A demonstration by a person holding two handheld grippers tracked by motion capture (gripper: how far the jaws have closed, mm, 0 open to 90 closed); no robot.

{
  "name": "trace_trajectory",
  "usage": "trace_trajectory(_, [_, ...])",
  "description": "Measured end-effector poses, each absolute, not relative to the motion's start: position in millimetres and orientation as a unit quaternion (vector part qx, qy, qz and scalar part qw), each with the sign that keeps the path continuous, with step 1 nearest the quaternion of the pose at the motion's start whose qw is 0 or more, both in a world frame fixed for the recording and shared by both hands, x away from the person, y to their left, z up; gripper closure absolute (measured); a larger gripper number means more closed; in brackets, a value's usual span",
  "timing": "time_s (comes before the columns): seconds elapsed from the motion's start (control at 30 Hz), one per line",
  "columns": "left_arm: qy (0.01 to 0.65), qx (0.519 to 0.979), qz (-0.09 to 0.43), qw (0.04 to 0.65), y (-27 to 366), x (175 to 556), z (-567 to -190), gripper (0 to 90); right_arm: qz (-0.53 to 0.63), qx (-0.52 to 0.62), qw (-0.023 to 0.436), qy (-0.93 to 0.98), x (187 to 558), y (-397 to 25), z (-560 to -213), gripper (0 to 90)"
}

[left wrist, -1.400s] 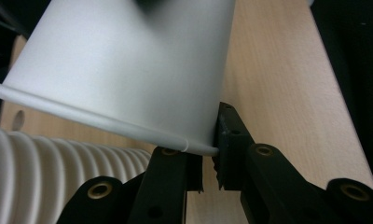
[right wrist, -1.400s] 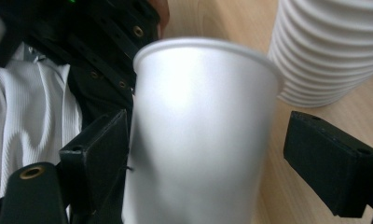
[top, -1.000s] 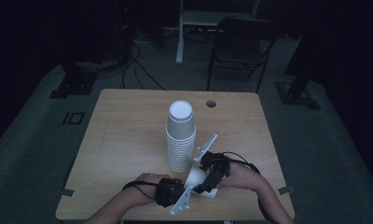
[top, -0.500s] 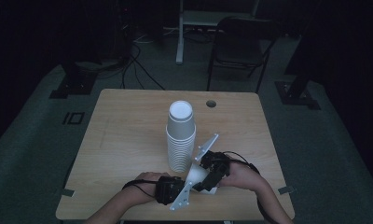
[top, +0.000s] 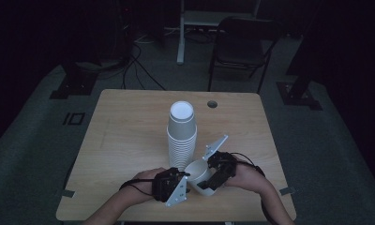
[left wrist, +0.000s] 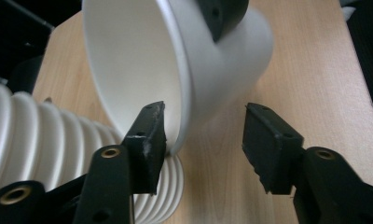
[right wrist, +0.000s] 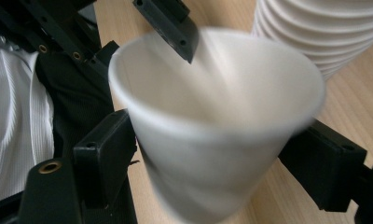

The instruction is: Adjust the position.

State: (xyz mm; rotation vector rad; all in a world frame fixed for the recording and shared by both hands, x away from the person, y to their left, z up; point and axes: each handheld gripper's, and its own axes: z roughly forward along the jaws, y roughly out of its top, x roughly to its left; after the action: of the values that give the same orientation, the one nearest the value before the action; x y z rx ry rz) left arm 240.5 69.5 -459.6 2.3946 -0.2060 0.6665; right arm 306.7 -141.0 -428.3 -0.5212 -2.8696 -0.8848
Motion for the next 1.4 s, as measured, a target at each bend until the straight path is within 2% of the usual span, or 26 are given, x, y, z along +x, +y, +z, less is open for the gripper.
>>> trace_trajectory(0.27, [-0.05,0.9,0.274,0.334,79,243,-455,40.9,-0.315,-0.194,0.023,-0.929,307,-157,-430,20.2])
trace_trajectory(0.47, [-0.025,0.897,0.266,0.351,90,244,-451,40.4,-0.329,-0.214,0.006,-0.92,306,-173,-430,20.2])
trace_trajectory(0.53, [-0.003,0.895,0.242,0.375,98,246,-451,40.5,-0.356,-0.236,-0.032,-0.904,305,-184,-428,20.2])
trace_trajectory(0.7, [0.032,0.892,0.2,0.405,111,248,-459,40.5,-0.392,-0.273,-0.093,-0.874,302,-199,-428,20.1])
trace_trajectory(0.97, [0.073,0.881,0.154,0.441,128,248,-472,40.5,-0.424,-0.317,-0.161,-0.833,303,-210,-439,19.9])
trace_trajectory(1.1, [0.101,0.868,0.127,0.469,140,249,-477,40.4,-0.427,-0.333,-0.172,-0.823,309,-215,-443,19.9])
trace_trajectory(1.23, [0.142,0.855,0.113,0.486,152,252,-482,30.9,-0.431,-0.352,-0.206,-0.805,314,-219,-446,19.9])
trace_trajectory(1.4, [0.191,0.852,0.087,0.479,163,256,-492,16.2,-0.433,-0.366,-0.216,-0.795,321,-221,-449,19.8])
